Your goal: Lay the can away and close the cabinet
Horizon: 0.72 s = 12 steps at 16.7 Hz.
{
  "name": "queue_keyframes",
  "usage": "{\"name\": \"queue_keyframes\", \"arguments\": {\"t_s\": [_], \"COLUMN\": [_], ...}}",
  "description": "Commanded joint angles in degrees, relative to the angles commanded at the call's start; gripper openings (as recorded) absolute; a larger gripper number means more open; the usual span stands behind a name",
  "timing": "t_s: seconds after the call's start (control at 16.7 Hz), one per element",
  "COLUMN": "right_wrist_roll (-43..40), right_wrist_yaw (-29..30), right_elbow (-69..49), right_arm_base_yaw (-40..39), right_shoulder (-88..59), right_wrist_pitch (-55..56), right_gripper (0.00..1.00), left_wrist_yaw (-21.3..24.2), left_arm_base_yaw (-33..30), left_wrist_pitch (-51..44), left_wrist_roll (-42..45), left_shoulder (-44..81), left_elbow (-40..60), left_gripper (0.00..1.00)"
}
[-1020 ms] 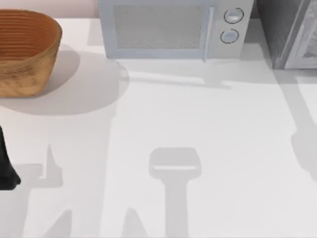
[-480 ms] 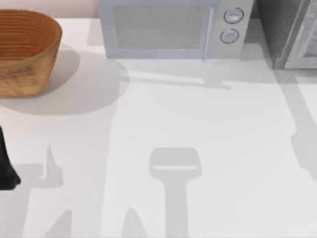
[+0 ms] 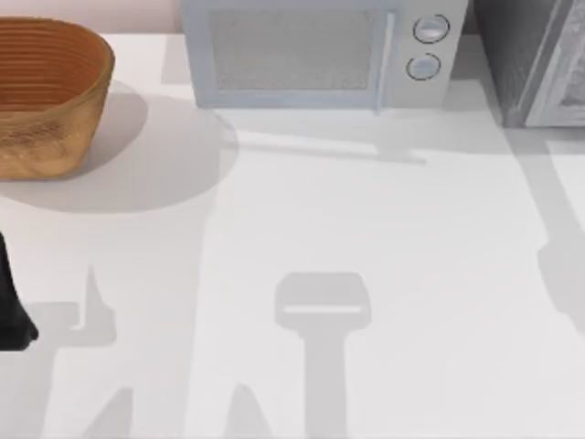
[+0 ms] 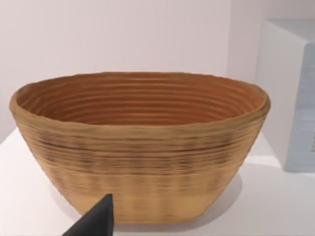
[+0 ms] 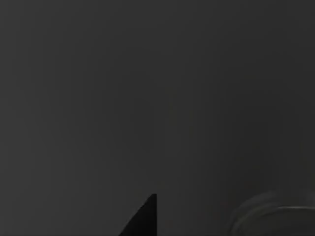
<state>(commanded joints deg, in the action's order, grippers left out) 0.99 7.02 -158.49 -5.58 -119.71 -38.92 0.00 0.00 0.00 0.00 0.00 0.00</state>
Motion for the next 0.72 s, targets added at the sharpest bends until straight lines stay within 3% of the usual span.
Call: {"name": "queue_keyframes", "arguments": {"t_s": [0.72], "right_wrist_roll": [-0.08], "right_wrist_yaw": [-0.37], "right_elbow": [1.71], "right_arm_base_yaw": [-0.1], "right_shoulder": [1.63], "right_wrist_pitch": [0.93], "right_gripper": [1.0], "left_wrist_yaw": [0.0], "left_arm_base_yaw": [0.0], "left_wrist_pitch": [0.0], "left_wrist_roll": [0.0], "left_shoulder": [0.0], "left_elbow": [0.0], "left_gripper": [1.0]}}
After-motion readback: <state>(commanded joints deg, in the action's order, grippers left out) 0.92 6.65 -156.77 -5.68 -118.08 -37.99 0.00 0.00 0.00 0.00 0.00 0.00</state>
